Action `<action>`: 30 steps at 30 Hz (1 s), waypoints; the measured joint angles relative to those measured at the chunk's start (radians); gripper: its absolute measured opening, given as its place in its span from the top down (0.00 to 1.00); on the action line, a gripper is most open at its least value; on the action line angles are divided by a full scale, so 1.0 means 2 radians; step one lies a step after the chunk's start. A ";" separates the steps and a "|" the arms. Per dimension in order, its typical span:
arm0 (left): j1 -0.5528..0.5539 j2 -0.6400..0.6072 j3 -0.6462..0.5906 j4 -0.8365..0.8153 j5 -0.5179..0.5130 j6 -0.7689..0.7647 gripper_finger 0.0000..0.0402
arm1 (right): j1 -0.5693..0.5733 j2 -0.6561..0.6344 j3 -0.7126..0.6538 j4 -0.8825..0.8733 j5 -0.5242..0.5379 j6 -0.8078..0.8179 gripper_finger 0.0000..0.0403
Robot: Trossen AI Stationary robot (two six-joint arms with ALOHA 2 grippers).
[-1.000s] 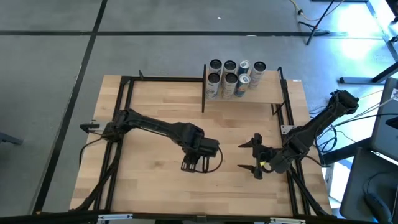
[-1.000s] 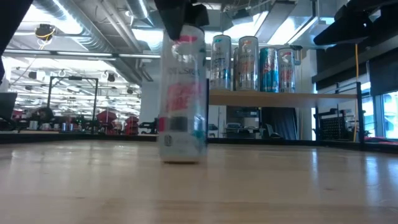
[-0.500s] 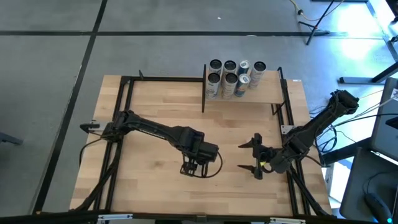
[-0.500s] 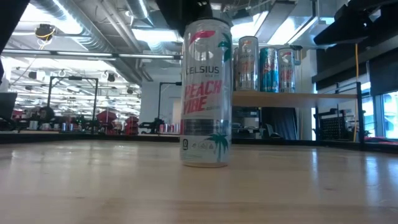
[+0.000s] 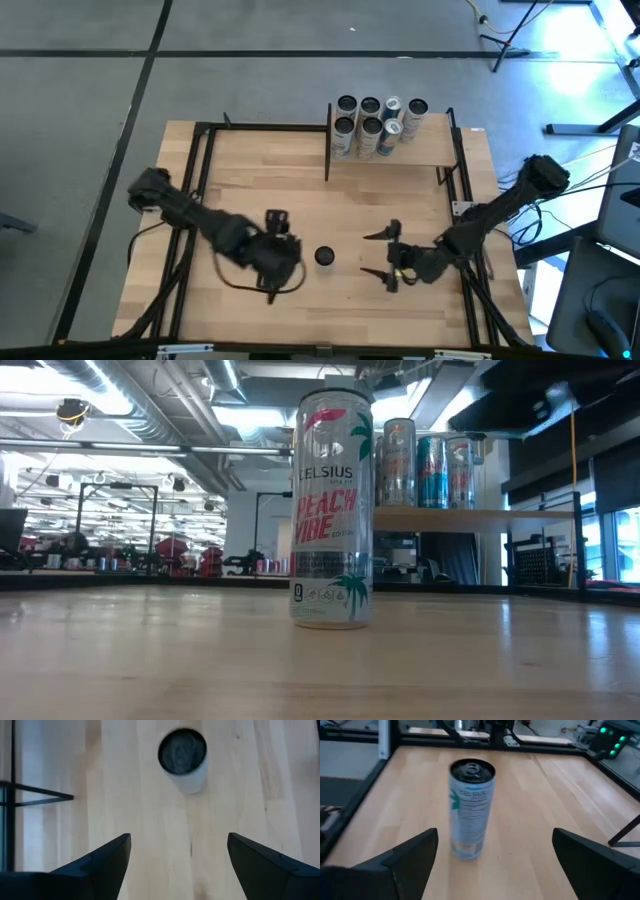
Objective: Place canned beverage on shelf
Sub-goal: Put the white pink soda can aligned with the other white pink soda can on the shelf
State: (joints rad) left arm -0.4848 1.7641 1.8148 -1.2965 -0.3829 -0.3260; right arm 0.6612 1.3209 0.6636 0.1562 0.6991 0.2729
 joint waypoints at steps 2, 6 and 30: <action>-0.021 -0.041 -0.080 0.055 -0.024 -0.024 0.22 | -0.018 0.025 0.000 0.028 -0.008 -0.012 0.07; -0.063 -0.121 -0.254 0.200 -0.060 -0.070 0.22 | -0.052 0.065 0.000 0.094 -0.055 -0.032 0.07; -0.094 -0.163 -0.612 0.699 -0.117 -0.094 0.22 | -0.135 0.213 0.111 0.191 -0.193 -0.086 0.07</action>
State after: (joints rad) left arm -0.6727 1.4380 0.5911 0.1019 -0.6178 -0.5144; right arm 0.3922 1.7470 0.8855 0.5391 0.3122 0.1008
